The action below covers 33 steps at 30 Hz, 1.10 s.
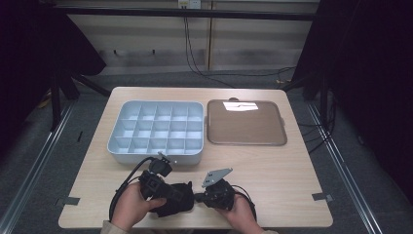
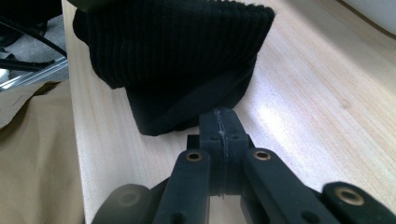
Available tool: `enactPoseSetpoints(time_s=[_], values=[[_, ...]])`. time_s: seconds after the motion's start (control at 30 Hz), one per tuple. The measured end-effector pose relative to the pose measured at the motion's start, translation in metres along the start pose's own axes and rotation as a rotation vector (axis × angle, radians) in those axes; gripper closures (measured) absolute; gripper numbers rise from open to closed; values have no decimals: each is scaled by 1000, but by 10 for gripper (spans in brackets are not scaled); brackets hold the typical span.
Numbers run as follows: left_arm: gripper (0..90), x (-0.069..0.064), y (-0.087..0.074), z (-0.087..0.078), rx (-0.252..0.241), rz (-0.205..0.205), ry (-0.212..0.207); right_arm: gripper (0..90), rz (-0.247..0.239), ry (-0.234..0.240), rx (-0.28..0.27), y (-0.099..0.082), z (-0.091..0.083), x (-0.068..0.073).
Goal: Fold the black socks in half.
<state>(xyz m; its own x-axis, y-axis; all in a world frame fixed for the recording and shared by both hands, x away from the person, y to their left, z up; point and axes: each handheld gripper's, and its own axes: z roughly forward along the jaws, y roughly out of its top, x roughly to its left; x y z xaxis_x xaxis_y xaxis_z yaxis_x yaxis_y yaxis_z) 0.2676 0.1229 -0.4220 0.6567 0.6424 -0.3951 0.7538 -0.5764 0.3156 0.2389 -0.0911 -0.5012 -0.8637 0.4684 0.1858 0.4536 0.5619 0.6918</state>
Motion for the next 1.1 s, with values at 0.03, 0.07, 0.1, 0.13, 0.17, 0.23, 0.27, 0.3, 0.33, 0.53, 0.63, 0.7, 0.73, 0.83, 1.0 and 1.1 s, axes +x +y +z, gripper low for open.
enactPoseSetpoints(time_s=[0.03,0.07,0.1,0.13,0.17,0.23,0.27,0.3,0.33,0.53,0.63,0.7,0.73,0.83,1.0,1.1], values=[[605,0,0,0,1,0,0,899,0,0,-1,0,0,0],[605,0,0,0,1,1,0,899,0,1,-1,0,0,0],[604,0,0,0,-1,2,-1,899,1,0,0,0,0,0],[604,0,0,1,0,1,0,899,-2,1,1,0,0,0],[604,0,0,1,2,7,-1,900,0,1,1,0,0,0],[599,0,0,1,0,7,-3,899,2,1,0,0,0,0],[589,-1,0,0,-3,4,-3,899,2,1,0,0,0,0],[581,-1,0,0,-7,5,-4,900,0,0,-1,0,0,0],[578,-1,0,0,-7,6,1,900,-2,1,1,0,0,0],[546,0,-1,-3,-8,8,1,900,-4,0,-1,0,0,0],[527,1,-3,-5,-19,-1,8,900,-4,0,0,0,0,0],[513,2,-4,-6,-24,0,11,900,-2,0,1,0,0,0],[505,3,-5,-7,-23,3,13,899,-2,0,1,0,0,0],[472,4,-7,-10,-34,-7,19,900,-1,0,1,0,0,0],[453,9,-12,-13,-32,-17,37,899,-1,1,0,0,0,0],[447,15,-17,-14,-38,-39,62,900,-1,0,0,0,0,0]])
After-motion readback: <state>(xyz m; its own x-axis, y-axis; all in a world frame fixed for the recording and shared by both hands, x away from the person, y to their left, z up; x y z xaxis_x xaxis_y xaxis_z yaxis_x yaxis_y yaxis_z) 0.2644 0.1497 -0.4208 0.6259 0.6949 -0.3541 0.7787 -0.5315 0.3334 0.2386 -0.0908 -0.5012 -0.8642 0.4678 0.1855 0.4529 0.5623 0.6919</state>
